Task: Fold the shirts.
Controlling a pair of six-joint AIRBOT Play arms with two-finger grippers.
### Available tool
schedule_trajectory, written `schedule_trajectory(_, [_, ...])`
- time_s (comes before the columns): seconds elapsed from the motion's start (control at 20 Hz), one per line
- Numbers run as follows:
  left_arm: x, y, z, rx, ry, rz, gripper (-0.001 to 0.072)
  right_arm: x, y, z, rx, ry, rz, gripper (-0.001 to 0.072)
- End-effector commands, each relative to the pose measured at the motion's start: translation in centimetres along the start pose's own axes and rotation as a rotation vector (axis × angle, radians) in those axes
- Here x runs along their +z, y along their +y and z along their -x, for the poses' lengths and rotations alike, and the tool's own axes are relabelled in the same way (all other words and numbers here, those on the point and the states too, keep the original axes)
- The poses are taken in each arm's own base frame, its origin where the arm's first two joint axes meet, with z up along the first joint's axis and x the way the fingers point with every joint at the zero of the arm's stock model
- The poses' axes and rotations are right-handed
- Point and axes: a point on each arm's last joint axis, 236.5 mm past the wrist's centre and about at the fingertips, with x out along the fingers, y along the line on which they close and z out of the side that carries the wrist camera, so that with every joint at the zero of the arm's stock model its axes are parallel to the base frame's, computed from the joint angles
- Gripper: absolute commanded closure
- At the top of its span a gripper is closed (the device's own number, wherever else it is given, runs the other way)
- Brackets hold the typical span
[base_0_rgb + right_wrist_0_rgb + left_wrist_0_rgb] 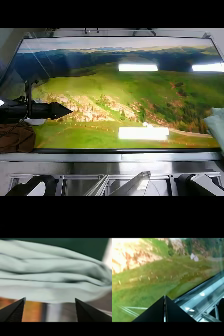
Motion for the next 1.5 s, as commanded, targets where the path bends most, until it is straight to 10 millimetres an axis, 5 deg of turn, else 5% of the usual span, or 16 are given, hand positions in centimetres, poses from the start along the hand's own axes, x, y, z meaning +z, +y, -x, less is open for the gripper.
schedule_trajectory(0.0, [0.8,-0.5,0.4,-0.007,-0.021,-0.014,0.0684,1.2,13.8,5.8,0.446,-0.107,0.166,0.0332])
schedule_trajectory(0.05, [1.3,-0.9,0.7,-0.006,-0.031,-0.030,0.0684,0.0,17.5,7.2,0.557,-0.122,0.259,0.0563])
schedule_trajectory(0.1, [1.9,-1.5,1.3,-0.009,-0.038,-0.051,0.0685,-1.5,20.5,8.1,0.634,-0.121,0.332,0.0628])
schedule_trajectory(0.2, [2.7,-3.2,2.6,-0.024,-0.041,-0.098,0.0686,-5.8,24.7,8.9,0.701,-0.096,0.511,0.0694])
schedule_trajectory(0.35, [2.6,-4.5,4.0,-0.001,-0.117,-0.122,0.0685,-14.3,28.4,10.3,0.759,-0.026,0.794,0.0694])
schedule_trajectory(0.5, [-1.8,-4.5,3.5,0.001,-0.126,-0.107,0.0685,-24.2,28.2,10.4,0.766,0.064,1.053,0.0694])
schedule_trajectory(0.65, [-6.8,-3.6,2.1,0.000,-0.110,-0.061,0.0685,-34.7,24.2,7.6,0.756,0.172,1.304,0.0694])
schedule_trajectory(0.75, [-8.7,-3.1,1.4,0.003,-0.118,-0.036,0.0685,-39.6,21.2,4.7,0.751,0.222,1.367,0.0694])
schedule_trajectory(0.95, [-9.8,-3.2,1.5,0.008,-0.155,-0.040,0.0683,-41.6,20.2,2.4,0.730,0.262,1.376,0.0694])
schedule_trajectory(1.45, [-9.7,-4.2,2.4,0.010,-0.204,-0.090,0.0684,-41.7,19.9,2.2,0.719,0.274,1.380,0.0694])
